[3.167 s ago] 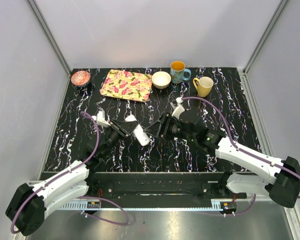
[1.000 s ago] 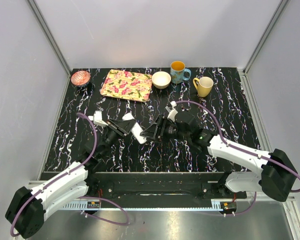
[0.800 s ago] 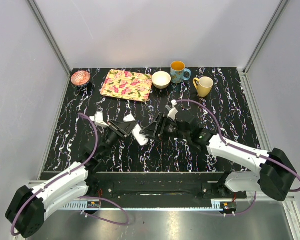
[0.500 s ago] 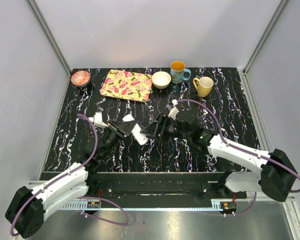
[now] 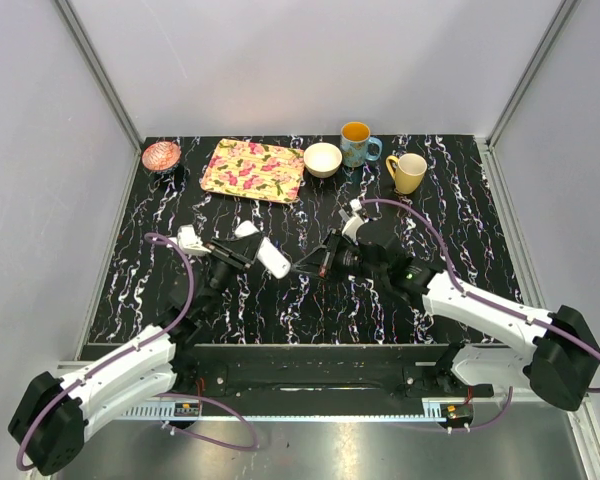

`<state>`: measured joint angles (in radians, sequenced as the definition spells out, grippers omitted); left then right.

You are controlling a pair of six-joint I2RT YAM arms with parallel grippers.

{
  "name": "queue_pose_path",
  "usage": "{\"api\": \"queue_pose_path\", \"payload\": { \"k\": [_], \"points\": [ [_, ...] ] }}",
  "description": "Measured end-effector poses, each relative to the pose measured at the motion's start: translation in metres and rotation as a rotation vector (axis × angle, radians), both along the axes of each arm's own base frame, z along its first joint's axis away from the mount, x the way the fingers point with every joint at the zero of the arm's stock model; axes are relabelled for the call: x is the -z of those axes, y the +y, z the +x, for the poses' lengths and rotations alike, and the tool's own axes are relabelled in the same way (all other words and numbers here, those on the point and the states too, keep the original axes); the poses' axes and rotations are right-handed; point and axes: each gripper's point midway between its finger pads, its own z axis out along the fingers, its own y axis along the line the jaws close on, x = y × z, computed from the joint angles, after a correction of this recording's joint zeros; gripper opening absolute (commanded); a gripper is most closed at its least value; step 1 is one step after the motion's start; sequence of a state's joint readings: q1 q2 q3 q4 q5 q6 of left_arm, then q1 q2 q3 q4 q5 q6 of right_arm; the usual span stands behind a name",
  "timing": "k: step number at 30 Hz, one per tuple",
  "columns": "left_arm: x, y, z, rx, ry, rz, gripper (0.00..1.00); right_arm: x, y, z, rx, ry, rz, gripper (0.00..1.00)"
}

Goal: Load the batteries into the remote control

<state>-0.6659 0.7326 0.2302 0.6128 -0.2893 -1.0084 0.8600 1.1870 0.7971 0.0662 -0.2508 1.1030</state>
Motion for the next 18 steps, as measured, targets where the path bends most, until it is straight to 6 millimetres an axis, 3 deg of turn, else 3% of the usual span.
{"api": "queue_pose_path", "payload": {
  "k": [1, 5, 8, 18],
  "points": [
    [-0.001, -0.001, 0.000, -0.002, -0.007, 0.001, 0.00, 0.001, 0.000, 0.000, 0.001, 0.006, -0.002, 0.00],
    [-0.007, -0.004, -0.002, -0.011, -0.033, -0.003, 0.00, 0.005, 0.003, 0.002, 0.004, 0.026, 0.001, 0.63],
    [-0.011, -0.004, -0.004, -0.020, -0.049, 0.000, 0.00, 0.005, 0.005, 0.003, 0.003, 0.022, 0.004, 0.69],
    [-0.018, -0.006, -0.007, -0.028, -0.079, 0.001, 0.00, 0.003, 0.008, 0.006, 0.006, 0.018, 0.018, 0.67]
  ]
}}
